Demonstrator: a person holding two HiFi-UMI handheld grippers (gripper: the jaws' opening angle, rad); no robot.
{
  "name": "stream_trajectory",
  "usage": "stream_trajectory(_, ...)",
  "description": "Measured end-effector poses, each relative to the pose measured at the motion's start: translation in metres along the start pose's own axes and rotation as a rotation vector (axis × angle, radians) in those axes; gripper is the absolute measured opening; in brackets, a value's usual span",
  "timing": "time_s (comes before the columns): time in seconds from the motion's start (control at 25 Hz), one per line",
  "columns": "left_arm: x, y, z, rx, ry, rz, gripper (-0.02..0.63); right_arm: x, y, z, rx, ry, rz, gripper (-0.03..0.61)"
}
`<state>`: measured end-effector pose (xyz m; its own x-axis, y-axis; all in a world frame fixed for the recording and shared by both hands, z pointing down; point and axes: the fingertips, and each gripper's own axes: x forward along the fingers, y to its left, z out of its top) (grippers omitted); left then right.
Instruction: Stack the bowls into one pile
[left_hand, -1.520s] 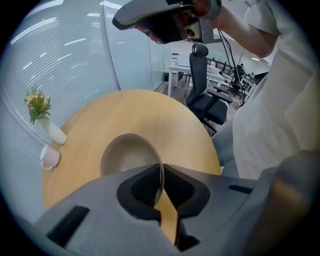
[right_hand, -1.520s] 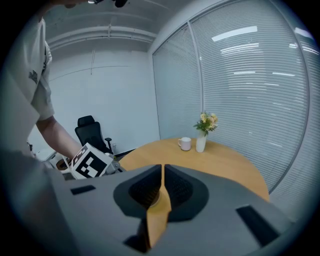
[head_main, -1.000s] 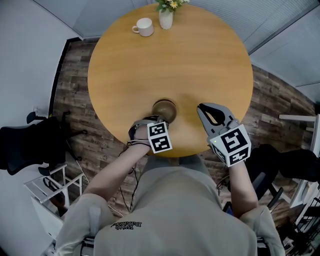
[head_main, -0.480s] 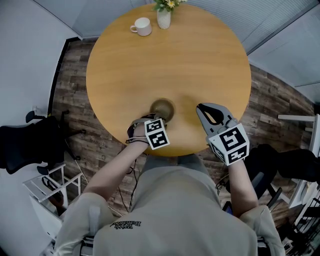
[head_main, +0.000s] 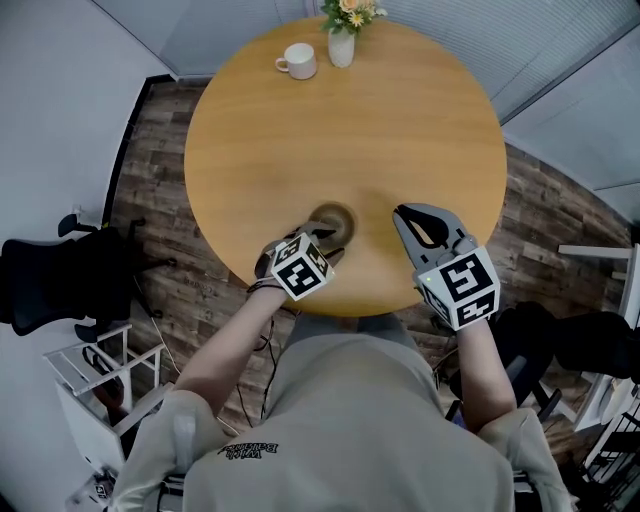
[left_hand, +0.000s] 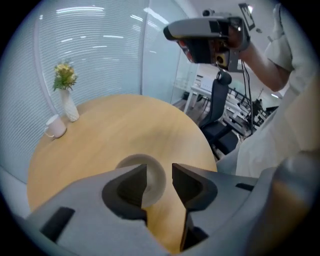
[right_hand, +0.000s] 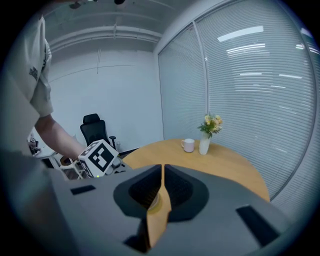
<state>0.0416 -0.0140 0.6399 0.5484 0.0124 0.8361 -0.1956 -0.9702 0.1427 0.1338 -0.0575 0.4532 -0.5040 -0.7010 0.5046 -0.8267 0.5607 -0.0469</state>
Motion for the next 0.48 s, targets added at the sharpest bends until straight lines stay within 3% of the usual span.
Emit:
stream_trajectory(0.12, -0.025, 0.012, 0.02, -0.047, -0.097, 0.044, 0.146, 0.0, -0.001, 0.017, -0.023, -0.03, -0.003, 0.035)
stream_trajectory(0.32, -0.073, 0.029, 0.052, -0.021, -0.202, 0.133, 0.146, -0.002, -0.004, 0.044, 0.004, -0.088, 0.014, 0.035)
stream_trajectory(0.48, -0.117, 0.034, 0.079, 0.02, -0.287, 0.192, 0.146, -0.01, -0.006, 0.066, -0.106, -0.1, -0.038, 0.037)
